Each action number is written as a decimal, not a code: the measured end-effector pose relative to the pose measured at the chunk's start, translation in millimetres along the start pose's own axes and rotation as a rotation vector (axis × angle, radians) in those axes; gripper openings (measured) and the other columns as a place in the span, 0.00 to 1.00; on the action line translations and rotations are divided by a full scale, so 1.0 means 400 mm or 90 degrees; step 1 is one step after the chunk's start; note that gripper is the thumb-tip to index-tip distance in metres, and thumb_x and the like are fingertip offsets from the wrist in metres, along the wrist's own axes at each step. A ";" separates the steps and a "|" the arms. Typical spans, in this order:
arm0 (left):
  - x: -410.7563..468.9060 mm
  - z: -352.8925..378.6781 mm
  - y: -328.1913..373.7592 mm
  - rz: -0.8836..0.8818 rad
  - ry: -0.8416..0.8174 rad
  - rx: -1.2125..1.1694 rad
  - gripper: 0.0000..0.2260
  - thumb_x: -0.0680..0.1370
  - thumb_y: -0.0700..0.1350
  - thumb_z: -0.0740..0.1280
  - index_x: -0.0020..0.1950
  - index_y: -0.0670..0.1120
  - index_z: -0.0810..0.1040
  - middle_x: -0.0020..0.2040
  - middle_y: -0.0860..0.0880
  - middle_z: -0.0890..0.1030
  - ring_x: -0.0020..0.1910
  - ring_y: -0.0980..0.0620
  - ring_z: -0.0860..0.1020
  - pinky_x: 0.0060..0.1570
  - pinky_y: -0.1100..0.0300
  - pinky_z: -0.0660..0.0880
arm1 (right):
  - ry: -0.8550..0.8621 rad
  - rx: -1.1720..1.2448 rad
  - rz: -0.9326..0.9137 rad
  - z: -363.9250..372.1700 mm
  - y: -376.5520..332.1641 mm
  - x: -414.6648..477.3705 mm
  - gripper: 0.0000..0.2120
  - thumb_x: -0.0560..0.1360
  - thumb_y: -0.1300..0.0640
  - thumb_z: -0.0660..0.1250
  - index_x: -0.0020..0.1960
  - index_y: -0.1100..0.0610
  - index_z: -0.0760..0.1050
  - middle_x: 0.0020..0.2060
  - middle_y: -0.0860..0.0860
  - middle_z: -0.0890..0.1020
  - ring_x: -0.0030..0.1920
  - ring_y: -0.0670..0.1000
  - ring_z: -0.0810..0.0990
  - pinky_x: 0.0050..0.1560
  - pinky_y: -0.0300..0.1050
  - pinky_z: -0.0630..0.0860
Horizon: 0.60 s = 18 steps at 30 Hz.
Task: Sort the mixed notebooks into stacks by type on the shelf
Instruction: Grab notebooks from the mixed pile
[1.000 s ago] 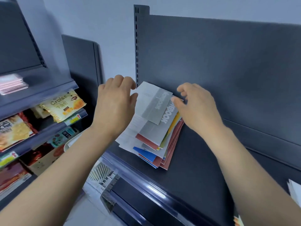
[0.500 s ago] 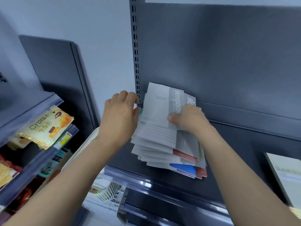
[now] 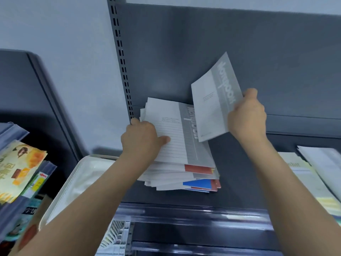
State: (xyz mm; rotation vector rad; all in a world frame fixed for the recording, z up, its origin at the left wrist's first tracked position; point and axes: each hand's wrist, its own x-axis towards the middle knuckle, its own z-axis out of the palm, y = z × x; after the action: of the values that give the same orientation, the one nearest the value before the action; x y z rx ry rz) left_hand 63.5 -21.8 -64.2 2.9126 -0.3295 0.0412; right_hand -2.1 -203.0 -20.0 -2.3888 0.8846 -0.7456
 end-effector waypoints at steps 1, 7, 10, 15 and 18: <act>0.004 -0.003 0.003 -0.003 -0.010 0.004 0.26 0.74 0.62 0.64 0.56 0.40 0.73 0.57 0.43 0.70 0.45 0.46 0.70 0.42 0.56 0.65 | 0.006 -0.001 0.005 -0.004 0.007 -0.001 0.15 0.73 0.70 0.55 0.59 0.63 0.62 0.41 0.56 0.70 0.43 0.59 0.69 0.40 0.50 0.66; 0.017 -0.023 0.015 0.017 -0.043 0.020 0.21 0.76 0.56 0.67 0.57 0.39 0.72 0.56 0.42 0.75 0.56 0.43 0.73 0.43 0.55 0.68 | 0.004 0.013 -0.004 -0.008 0.028 -0.005 0.14 0.73 0.69 0.55 0.58 0.63 0.62 0.42 0.57 0.70 0.43 0.60 0.69 0.40 0.50 0.66; 0.024 -0.030 0.018 -0.008 -0.071 -0.040 0.23 0.74 0.54 0.69 0.58 0.38 0.71 0.58 0.43 0.74 0.58 0.42 0.73 0.48 0.53 0.71 | -0.002 0.025 -0.010 -0.017 0.038 -0.002 0.14 0.73 0.69 0.55 0.58 0.63 0.62 0.42 0.56 0.71 0.43 0.60 0.70 0.40 0.50 0.66; 0.015 -0.007 0.043 -0.070 0.009 -0.133 0.18 0.75 0.43 0.68 0.59 0.35 0.66 0.56 0.39 0.75 0.56 0.38 0.74 0.45 0.52 0.69 | -0.007 0.048 -0.034 -0.045 0.078 0.015 0.14 0.73 0.69 0.55 0.59 0.63 0.62 0.43 0.56 0.71 0.43 0.59 0.70 0.40 0.50 0.66; -0.001 0.001 0.071 -0.080 0.113 -0.180 0.10 0.77 0.37 0.60 0.57 0.37 0.65 0.49 0.38 0.75 0.47 0.38 0.73 0.40 0.54 0.66 | -0.004 0.063 -0.059 -0.071 0.117 0.035 0.15 0.73 0.70 0.53 0.59 0.63 0.63 0.42 0.56 0.71 0.42 0.58 0.69 0.40 0.48 0.63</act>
State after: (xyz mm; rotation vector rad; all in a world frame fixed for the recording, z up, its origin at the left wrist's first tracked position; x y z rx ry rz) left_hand 56.6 -48.7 -58.8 2.6195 -0.1122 0.2138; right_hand -31.4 -251.3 -22.9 -2.3565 0.7219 -0.7984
